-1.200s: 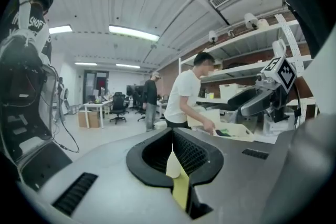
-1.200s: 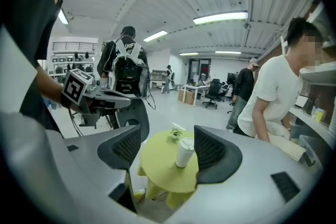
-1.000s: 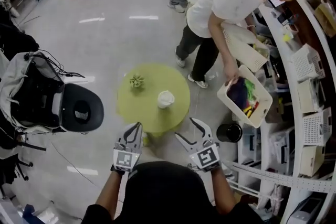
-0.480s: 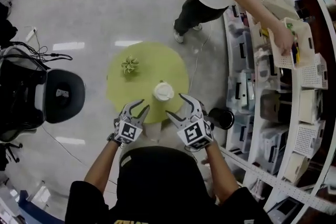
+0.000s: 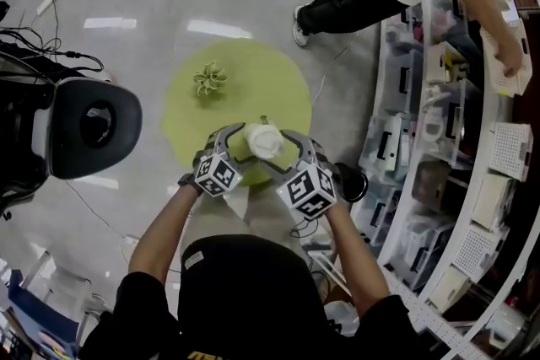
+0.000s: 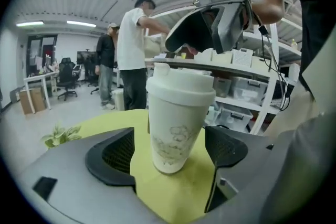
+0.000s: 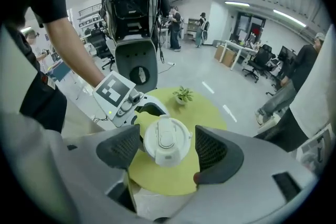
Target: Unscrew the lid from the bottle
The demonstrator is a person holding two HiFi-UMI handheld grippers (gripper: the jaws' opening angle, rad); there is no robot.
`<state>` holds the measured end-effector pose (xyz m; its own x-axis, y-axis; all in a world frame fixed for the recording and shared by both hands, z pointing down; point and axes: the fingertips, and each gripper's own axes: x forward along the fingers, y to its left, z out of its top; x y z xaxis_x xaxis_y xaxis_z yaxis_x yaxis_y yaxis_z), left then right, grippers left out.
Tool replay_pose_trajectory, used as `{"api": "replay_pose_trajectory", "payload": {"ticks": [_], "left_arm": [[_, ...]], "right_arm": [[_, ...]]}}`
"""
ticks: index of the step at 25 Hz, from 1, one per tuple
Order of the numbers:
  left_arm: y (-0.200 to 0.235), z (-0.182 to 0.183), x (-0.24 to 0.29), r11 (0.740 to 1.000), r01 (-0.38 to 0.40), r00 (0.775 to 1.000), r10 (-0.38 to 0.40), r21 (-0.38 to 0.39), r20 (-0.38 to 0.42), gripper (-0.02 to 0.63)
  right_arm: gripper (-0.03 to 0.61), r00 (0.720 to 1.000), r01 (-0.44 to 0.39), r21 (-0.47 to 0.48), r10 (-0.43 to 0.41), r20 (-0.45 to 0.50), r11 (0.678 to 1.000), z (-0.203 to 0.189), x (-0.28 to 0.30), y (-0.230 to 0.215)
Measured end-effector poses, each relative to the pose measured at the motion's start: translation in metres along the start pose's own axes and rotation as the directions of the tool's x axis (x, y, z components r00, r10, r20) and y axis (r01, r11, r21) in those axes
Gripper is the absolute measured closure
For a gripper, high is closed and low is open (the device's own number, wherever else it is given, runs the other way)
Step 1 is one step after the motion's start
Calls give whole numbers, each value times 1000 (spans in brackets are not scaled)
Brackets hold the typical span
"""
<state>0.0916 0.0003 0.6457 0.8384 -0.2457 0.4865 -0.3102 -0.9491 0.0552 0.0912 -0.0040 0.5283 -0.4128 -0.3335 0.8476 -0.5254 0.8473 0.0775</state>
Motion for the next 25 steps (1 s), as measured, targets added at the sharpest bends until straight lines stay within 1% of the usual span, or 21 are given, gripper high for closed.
{"api": "replay_pose_trajectory", "payload": {"ticks": [3, 5, 7, 10, 11, 12, 14, 16, 21, 25], "left_arm": [[1, -2, 15, 999, 29, 1000, -28, 14, -8, 197], [-4, -5, 27, 998, 58, 998, -58, 24, -21, 193], [-9, -8, 37, 995, 80, 996, -78, 60, -35, 190], [-5, -9, 47, 990, 54, 998, -48, 130, -50, 191], [-3, -8, 48, 989, 45, 998, -39, 143, -47, 206], [-2, -8, 48, 988, 42, 999, -37, 149, -40, 207], [-2, -7, 47, 988, 40, 999, -37, 148, -21, 210], [-3, -7, 47, 989, 41, 999, -40, 143, -12, 210], [-5, -6, 46, 989, 53, 999, -53, 136, -5, 210], [-6, -7, 44, 989, 60, 998, -60, 135, -2, 210]], "right_arm": [[250, 999, -21, -22, 20, -41, 1000, -6, 14, 4], [250, 998, -24, -13, 24, -60, 1000, -9, 20, 3], [250, 996, -26, -3, 26, -81, 1000, -10, 25, 2], [236, 993, -30, -9, 29, -118, 1000, -10, 31, 0], [219, 991, -38, -12, 37, -131, 999, -10, 33, 1], [209, 988, -50, -16, 47, -144, 999, -10, 35, 2], [210, 985, -64, -34, 57, -165, 997, -10, 37, 3], [225, 981, -66, -68, 52, -187, 996, -11, 38, 3], [232, 965, -93, -151, 52, -259, 984, -20, 40, 8], [230, 957, -115, -195, 56, -286, 974, -20, 42, 11]]}}
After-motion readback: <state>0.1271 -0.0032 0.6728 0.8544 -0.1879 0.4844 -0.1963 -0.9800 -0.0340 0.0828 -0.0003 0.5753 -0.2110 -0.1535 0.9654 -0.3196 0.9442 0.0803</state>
